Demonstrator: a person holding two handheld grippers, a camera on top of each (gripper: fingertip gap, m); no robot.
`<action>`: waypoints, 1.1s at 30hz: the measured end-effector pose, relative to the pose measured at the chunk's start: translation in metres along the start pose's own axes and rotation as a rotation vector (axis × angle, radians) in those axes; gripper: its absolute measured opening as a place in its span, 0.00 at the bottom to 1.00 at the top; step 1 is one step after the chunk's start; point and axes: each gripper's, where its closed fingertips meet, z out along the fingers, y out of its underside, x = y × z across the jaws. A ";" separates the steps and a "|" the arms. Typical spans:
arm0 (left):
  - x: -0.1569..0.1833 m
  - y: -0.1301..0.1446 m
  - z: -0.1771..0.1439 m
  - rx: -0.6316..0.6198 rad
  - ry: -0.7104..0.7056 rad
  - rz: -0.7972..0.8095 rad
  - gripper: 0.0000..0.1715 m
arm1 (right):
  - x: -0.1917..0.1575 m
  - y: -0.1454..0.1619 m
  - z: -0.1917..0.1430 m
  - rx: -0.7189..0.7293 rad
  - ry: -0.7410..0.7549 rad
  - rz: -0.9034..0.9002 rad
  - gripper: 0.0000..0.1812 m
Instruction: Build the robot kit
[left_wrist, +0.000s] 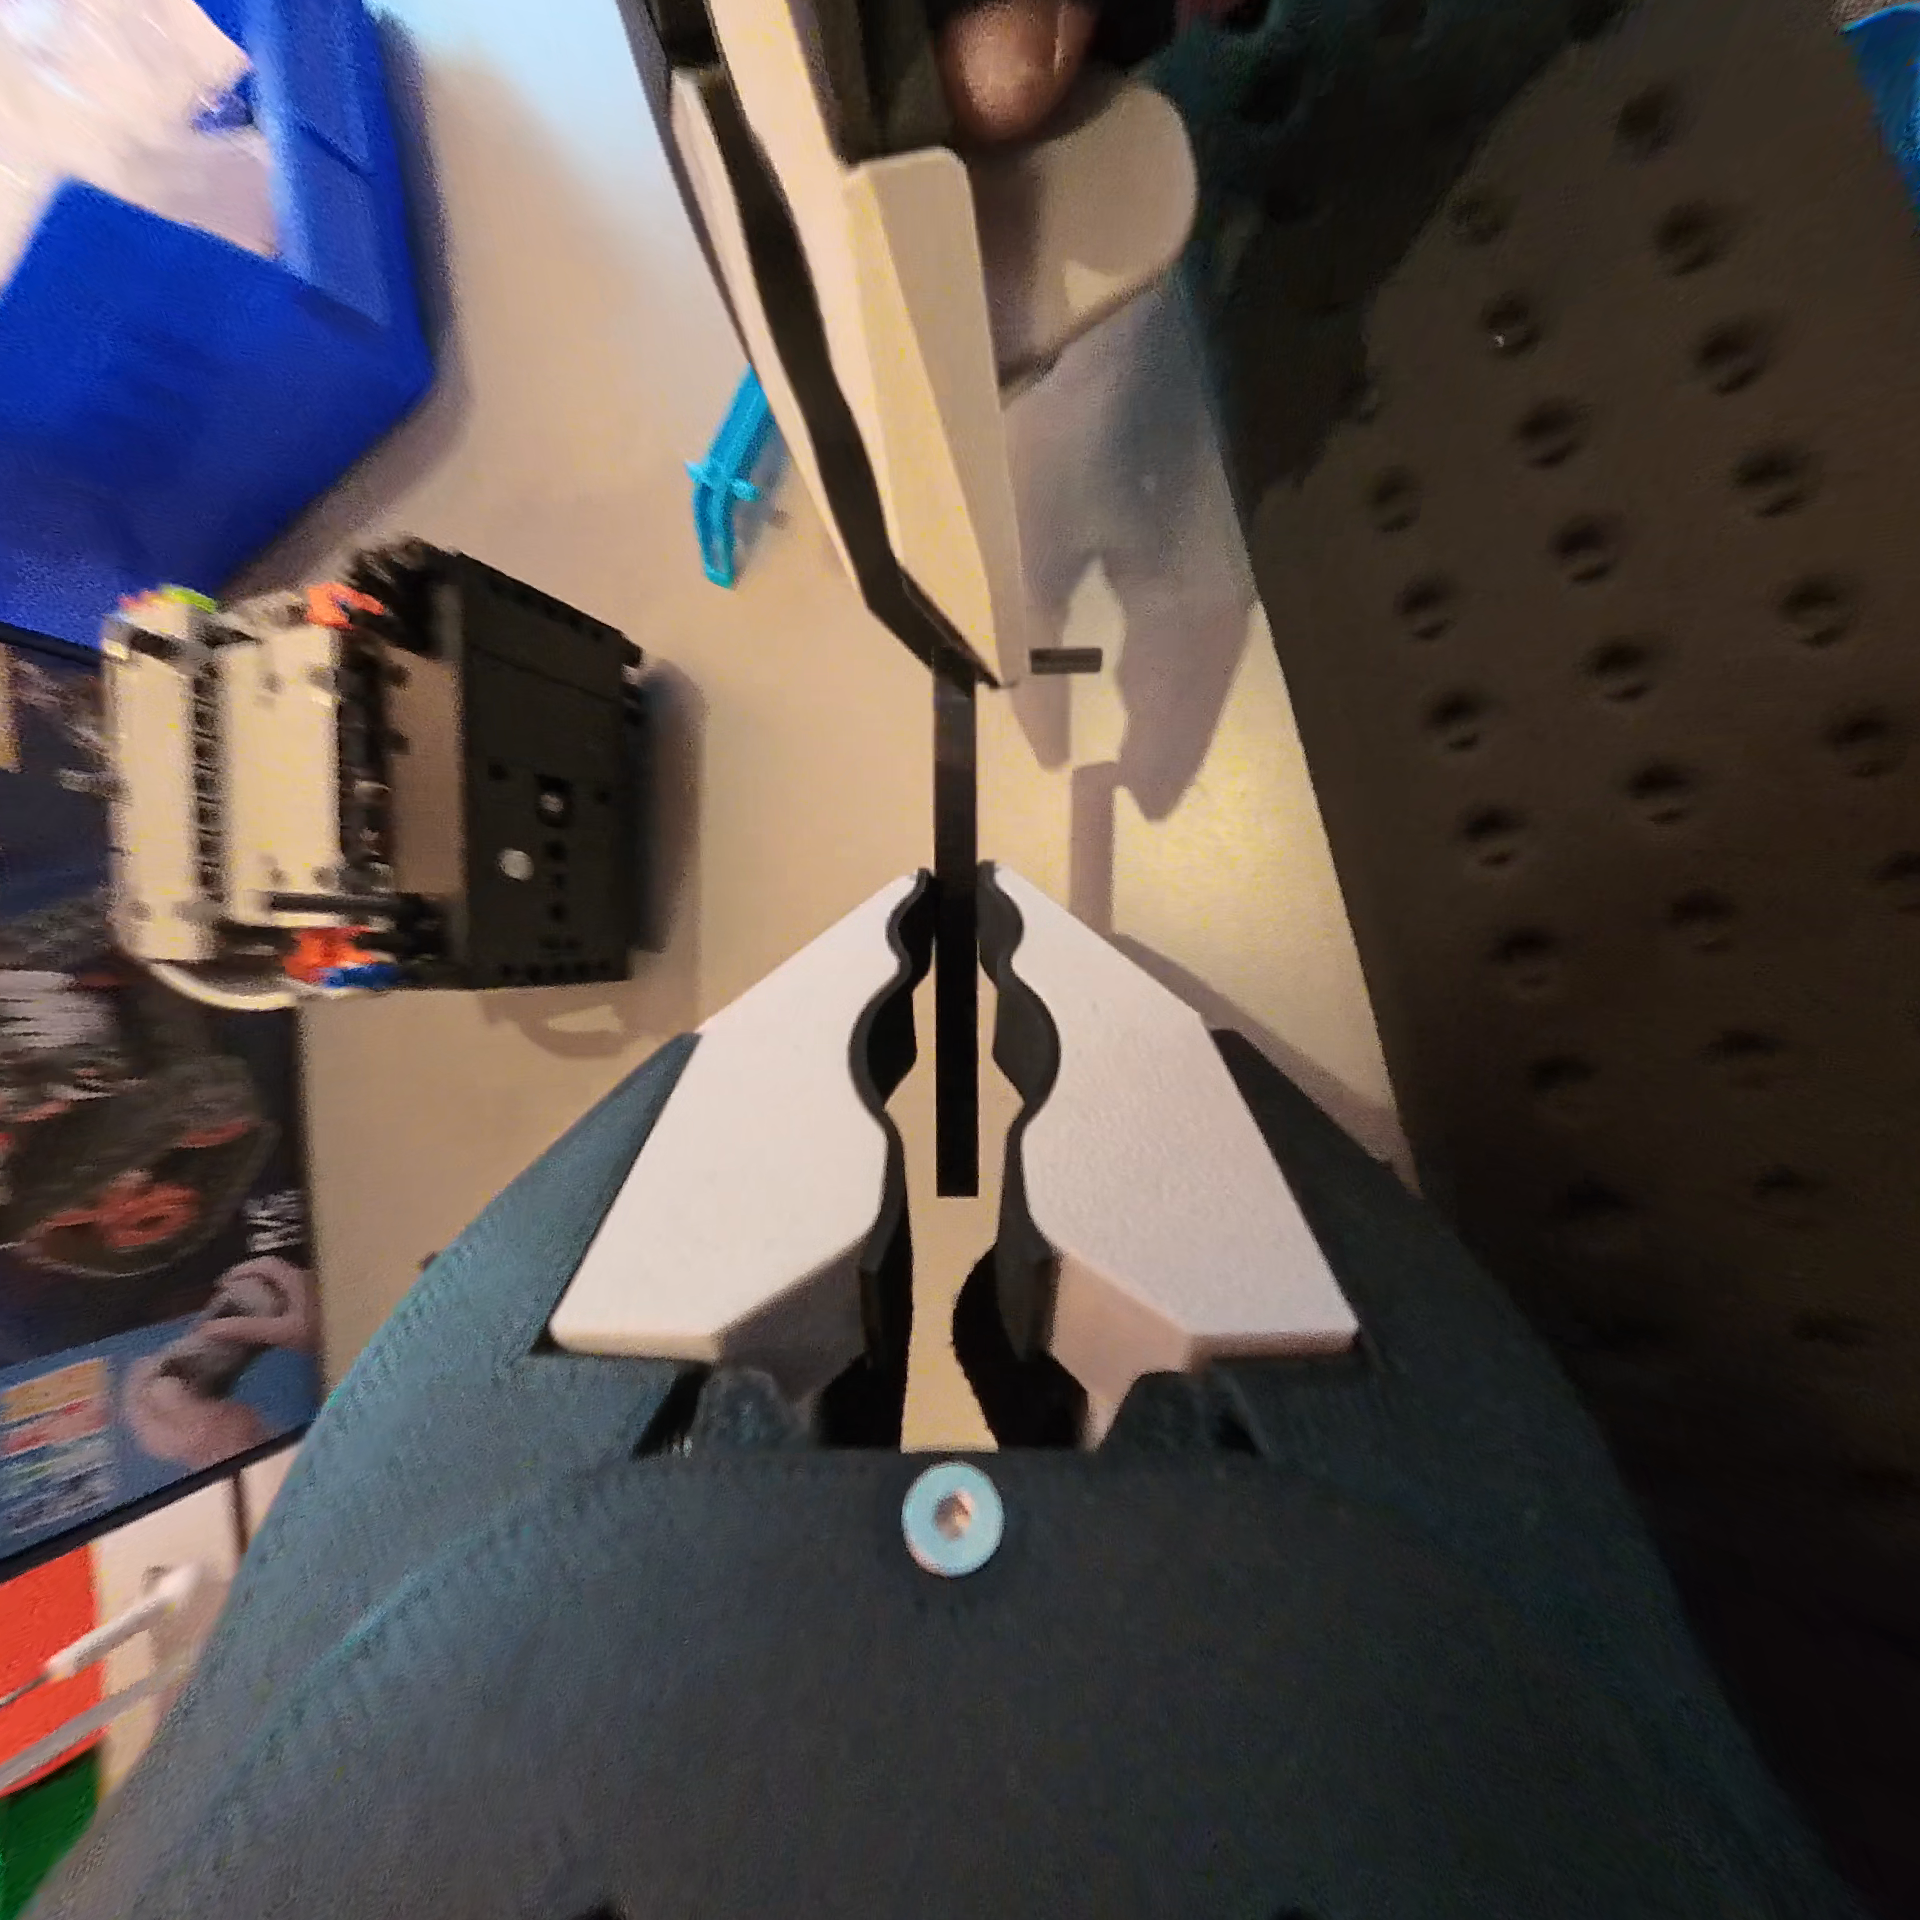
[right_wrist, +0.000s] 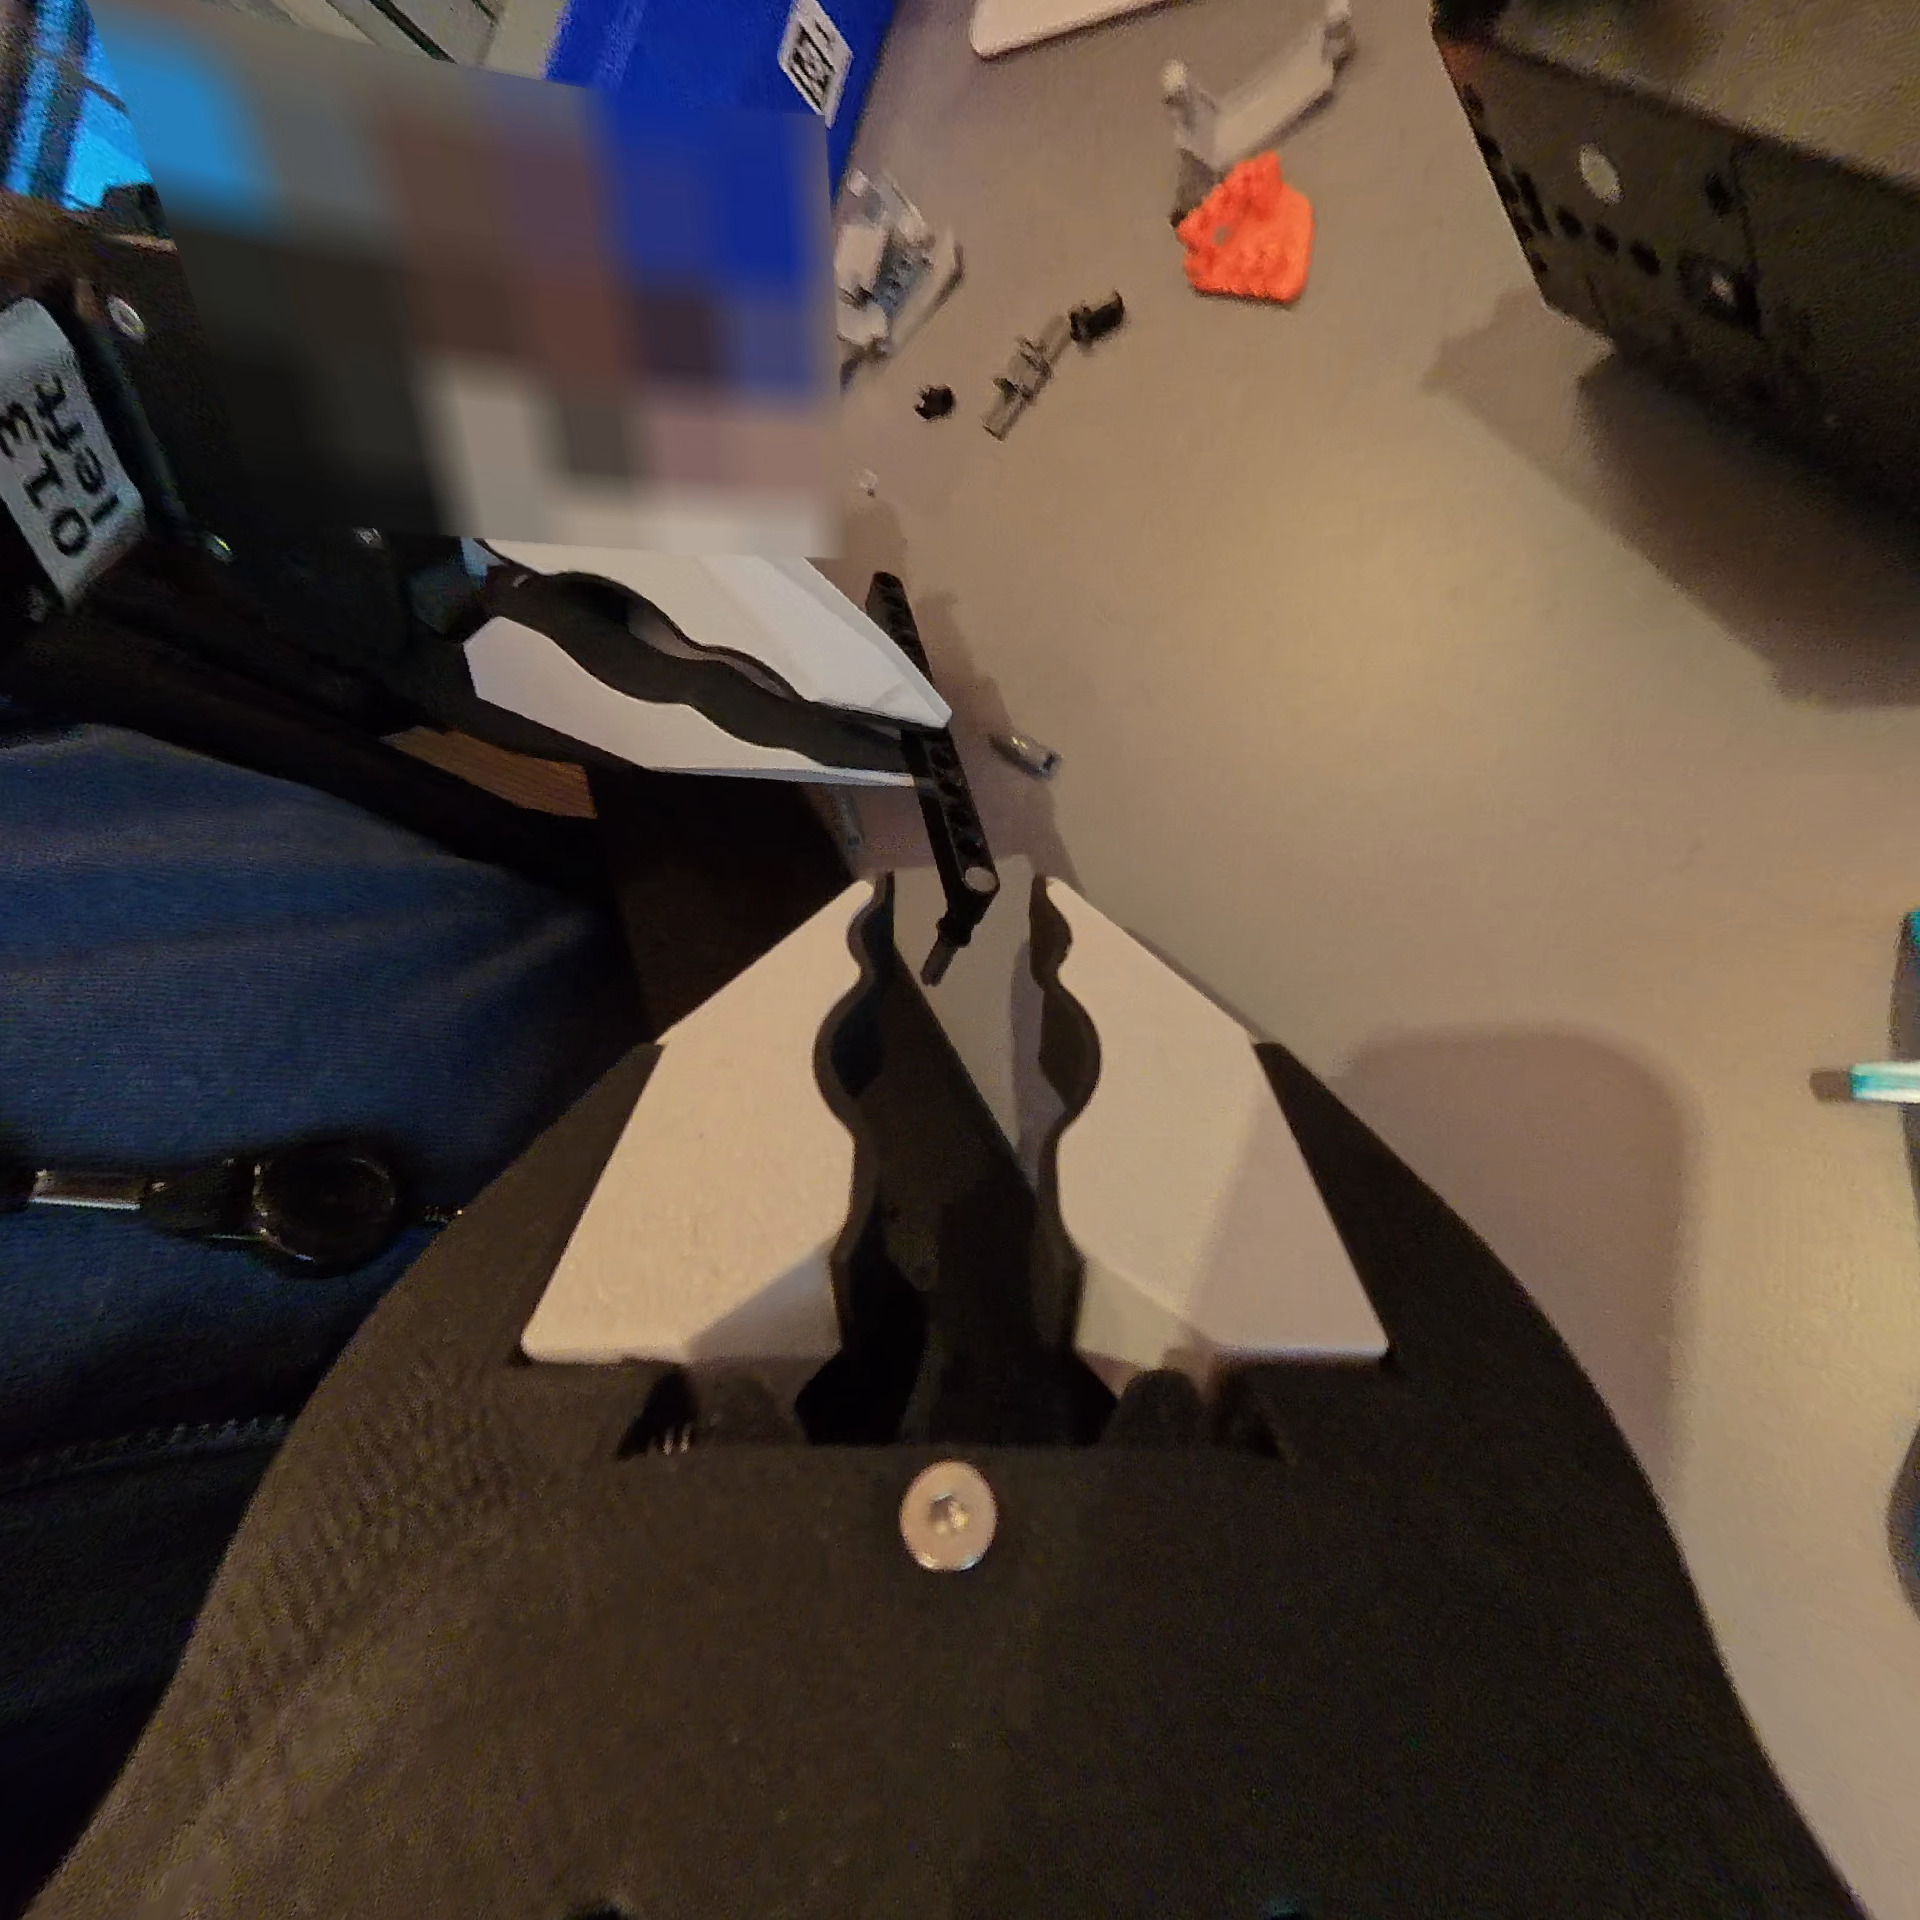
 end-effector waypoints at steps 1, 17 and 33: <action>-0.004 -0.004 -0.003 0.005 -0.025 0.023 0.03 | -0.002 -0.004 -0.001 0.009 -0.012 -0.012 0.10; -0.043 -0.022 -0.024 0.192 0.198 -0.356 0.10 | -0.028 -0.057 -0.032 -0.003 0.079 -0.452 0.02; -0.087 -0.015 -0.026 0.175 0.072 -0.342 0.06 | -0.016 -0.097 -0.043 -0.029 0.228 -0.635 0.03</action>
